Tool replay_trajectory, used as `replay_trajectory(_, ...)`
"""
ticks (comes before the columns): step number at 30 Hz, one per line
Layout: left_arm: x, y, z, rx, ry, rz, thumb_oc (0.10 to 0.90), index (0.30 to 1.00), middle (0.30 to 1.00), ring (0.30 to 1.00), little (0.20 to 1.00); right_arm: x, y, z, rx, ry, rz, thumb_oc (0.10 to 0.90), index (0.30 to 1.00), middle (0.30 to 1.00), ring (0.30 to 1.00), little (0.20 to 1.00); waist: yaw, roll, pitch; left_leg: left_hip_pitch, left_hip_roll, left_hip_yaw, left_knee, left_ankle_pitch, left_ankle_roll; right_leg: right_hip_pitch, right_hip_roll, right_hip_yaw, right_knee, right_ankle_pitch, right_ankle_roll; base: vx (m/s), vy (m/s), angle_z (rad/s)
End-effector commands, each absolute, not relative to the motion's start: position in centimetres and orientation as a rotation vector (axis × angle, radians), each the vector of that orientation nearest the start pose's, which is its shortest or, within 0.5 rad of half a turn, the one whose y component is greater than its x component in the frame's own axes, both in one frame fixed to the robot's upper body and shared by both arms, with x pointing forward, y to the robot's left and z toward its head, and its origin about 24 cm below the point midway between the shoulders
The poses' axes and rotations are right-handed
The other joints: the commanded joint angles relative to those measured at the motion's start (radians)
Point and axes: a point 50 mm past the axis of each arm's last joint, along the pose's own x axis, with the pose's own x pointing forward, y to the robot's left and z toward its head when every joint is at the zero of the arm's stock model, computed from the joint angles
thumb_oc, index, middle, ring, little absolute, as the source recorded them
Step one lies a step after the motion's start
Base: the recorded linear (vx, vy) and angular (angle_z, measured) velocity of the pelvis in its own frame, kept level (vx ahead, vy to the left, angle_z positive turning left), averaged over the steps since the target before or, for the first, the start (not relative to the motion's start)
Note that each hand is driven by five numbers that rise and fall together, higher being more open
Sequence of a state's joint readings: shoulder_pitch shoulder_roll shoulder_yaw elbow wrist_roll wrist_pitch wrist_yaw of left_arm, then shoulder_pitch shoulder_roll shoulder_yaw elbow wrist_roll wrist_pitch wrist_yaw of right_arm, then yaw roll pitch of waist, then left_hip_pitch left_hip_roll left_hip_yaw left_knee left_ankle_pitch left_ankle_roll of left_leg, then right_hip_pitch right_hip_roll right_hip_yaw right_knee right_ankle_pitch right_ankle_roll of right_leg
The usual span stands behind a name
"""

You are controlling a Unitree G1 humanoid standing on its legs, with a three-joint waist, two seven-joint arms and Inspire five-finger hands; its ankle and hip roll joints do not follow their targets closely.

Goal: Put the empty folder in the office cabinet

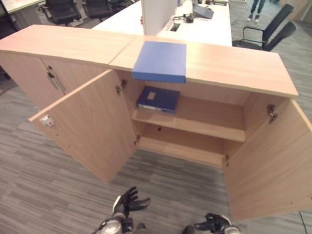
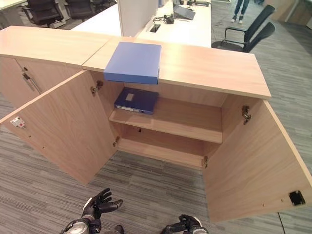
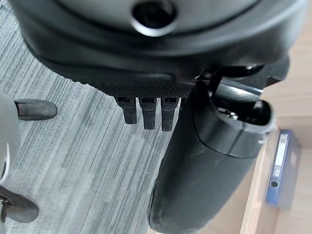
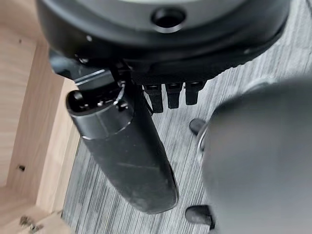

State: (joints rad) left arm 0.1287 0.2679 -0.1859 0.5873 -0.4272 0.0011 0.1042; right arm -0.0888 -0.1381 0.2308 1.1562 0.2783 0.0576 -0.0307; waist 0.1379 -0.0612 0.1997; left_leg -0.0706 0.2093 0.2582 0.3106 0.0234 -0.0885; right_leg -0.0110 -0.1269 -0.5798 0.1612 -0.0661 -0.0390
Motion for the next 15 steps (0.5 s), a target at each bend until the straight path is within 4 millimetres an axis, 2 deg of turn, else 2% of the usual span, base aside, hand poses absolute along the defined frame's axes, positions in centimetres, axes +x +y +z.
replay_trajectory(1,18.8,20.6,-7.2,-0.093,0.539,0.156,0.800,0.900,0.900,0.900,0.900,13.9,-20.5,-15.3,-0.112,1.132,-0.122,0.800,0.900,0.900,0.900,0.900,0.023,-0.014,0.024,-0.095,0.034,0.053,0.036,-0.014,-0.016,0.165,0.034,-0.005,-0.168,-0.027,0.071,0.11,0.012,0.00)
replay_trajectory(2,18.8,20.6,-7.2,-0.093,0.540,0.156,0.800,0.900,0.900,0.900,0.900,13.9,-20.5,-15.3,-0.112,1.132,-0.122,0.800,0.900,0.900,0.900,0.900,0.022,-0.016,0.022,-0.091,0.030,0.055,0.027,-0.010,-0.014,0.165,0.031,-0.005,-0.169,-0.026,0.072,0.19,0.064,0.12)
replay_trajectory(3,18.6,20.7,-7.3,-0.098,0.543,0.171,0.800,0.900,0.900,0.900,0.900,13.5,-20.7,-15.4,-0.122,1.143,-0.123,0.800,0.900,0.900,0.900,0.900,0.030,-0.014,0.016,-0.098,0.012,0.052,-0.056,0.022,-0.023,0.174,0.029,0.000,-0.185,-0.021,0.081,0.15,0.122,0.14)
replay_trajectory(5,18.5,20.9,-7.4,-0.110,0.548,0.193,0.800,0.900,0.900,0.900,0.900,13.2,-20.9,-15.5,-0.135,1.155,-0.126,0.800,0.900,0.900,0.900,0.900,0.044,0.002,0.004,-0.099,-0.015,0.023,-0.257,0.125,-0.051,0.187,0.034,0.004,-0.191,-0.026,0.093,0.21,0.184,0.15)
replay_trajectory(6,18.6,20.8,-7.4,-0.121,0.544,0.200,0.800,0.900,0.900,0.900,0.900,13.1,-21.1,-15.5,-0.134,1.158,-0.133,0.800,0.900,0.900,0.900,0.900,0.050,0.007,0.004,-0.104,-0.020,0.013,-0.312,0.151,-0.061,0.201,0.032,0.007,-0.192,-0.028,0.095,0.28,0.254,-0.01)
replay_trajectory(7,18.3,20.5,-7.8,-0.135,0.562,0.192,0.800,0.900,0.900,0.900,0.900,12.5,-21.1,-15.8,-0.144,1.181,-0.129,0.800,0.900,0.900,0.900,0.900,0.043,0.020,-0.022,-0.061,-0.030,0.019,-0.391,0.150,-0.051,0.218,0.033,0.011,-0.196,-0.033,0.112,0.29,0.268,-0.12)
replay_trajectory(13,17.8,20.7,-8.2,-0.120,0.587,0.189,0.800,0.900,0.900,0.900,0.900,11.8,-20.8,-16.0,-0.134,1.204,-0.134,0.800,0.900,0.900,0.900,0.900,0.031,0.031,-0.071,0.001,-0.092,0.050,-0.398,0.112,-0.018,0.242,-0.035,0.024,-0.190,-0.024,0.152,0.22,0.276,-0.27)
replay_trajectory(15,17.7,20.9,-8.2,-0.099,0.592,0.175,0.800,0.900,0.900,0.900,0.900,11.1,-20.7,-16.3,-0.128,1.230,-0.131,0.800,0.900,0.900,0.900,0.900,0.023,0.032,-0.092,0.035,-0.145,0.060,-0.398,0.063,0.014,0.235,-0.102,0.019,-0.144,-0.003,0.191,0.22,0.381,-0.08)
